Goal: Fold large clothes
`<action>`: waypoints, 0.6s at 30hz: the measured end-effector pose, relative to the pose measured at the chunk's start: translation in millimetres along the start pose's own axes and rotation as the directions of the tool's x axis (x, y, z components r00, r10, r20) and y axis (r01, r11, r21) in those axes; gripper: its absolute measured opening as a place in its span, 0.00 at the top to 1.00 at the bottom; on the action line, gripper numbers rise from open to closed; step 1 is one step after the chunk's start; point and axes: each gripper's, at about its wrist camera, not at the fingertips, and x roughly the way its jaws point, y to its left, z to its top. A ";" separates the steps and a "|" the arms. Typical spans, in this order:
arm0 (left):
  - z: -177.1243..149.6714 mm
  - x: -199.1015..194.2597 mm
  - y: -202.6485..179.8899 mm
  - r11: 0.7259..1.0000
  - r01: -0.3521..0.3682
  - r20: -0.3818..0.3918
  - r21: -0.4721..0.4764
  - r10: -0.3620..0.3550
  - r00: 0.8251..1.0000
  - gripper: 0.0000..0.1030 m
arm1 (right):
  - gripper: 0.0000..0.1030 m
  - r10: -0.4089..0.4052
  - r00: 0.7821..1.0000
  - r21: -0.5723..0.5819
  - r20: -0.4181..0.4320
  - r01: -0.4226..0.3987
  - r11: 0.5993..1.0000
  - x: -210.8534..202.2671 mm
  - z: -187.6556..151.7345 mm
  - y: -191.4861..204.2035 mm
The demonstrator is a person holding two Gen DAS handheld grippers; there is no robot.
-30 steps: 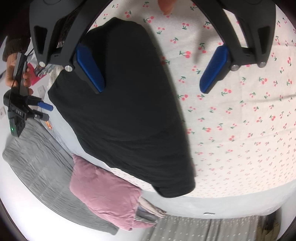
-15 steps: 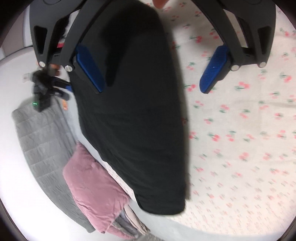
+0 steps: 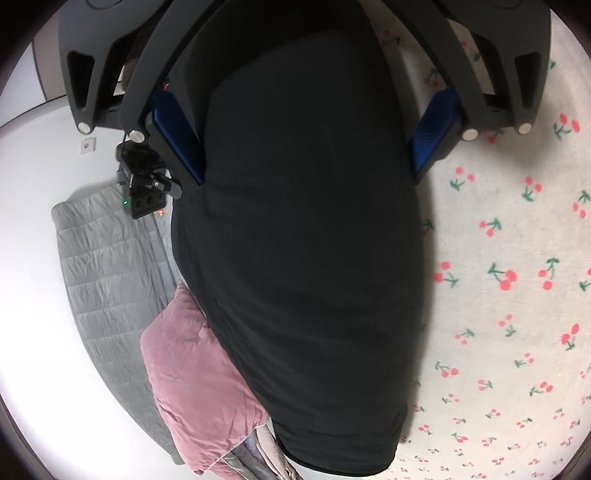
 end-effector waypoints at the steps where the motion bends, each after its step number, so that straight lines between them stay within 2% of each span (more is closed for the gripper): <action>1: 1.6 1.3 2.0 1.000 0.012 0.002 -0.008 -0.012 1.000 0.01 | 0.19 0.023 1.000 0.005 -0.004 -0.023 1.000 2.5 0.3 -1.7; 5: 6.9 4.0 14.4 0.997 0.065 0.012 -0.048 -0.065 0.998 0.01 | 0.19 0.054 0.998 0.001 -0.013 -0.054 0.999 8.0 1.9 -2.0; 10: 7.2 2.9 18.3 0.996 0.075 0.036 -0.043 -0.073 0.997 0.01 | 0.20 0.039 0.999 -0.005 0.000 -0.039 0.999 14.7 3.4 5.1; 14: 6.3 0.1 17.4 0.996 0.076 0.061 -0.044 -0.073 0.995 0.04 | 0.30 0.019 1.000 -0.025 0.024 -0.019 1.000 14.9 1.5 8.6; 18: 5.1 -3.2 17.6 0.998 0.062 0.076 -0.027 -0.059 0.995 0.09 | 0.40 0.035 0.998 -0.035 0.045 -0.033 0.999 9.1 -0.8 7.7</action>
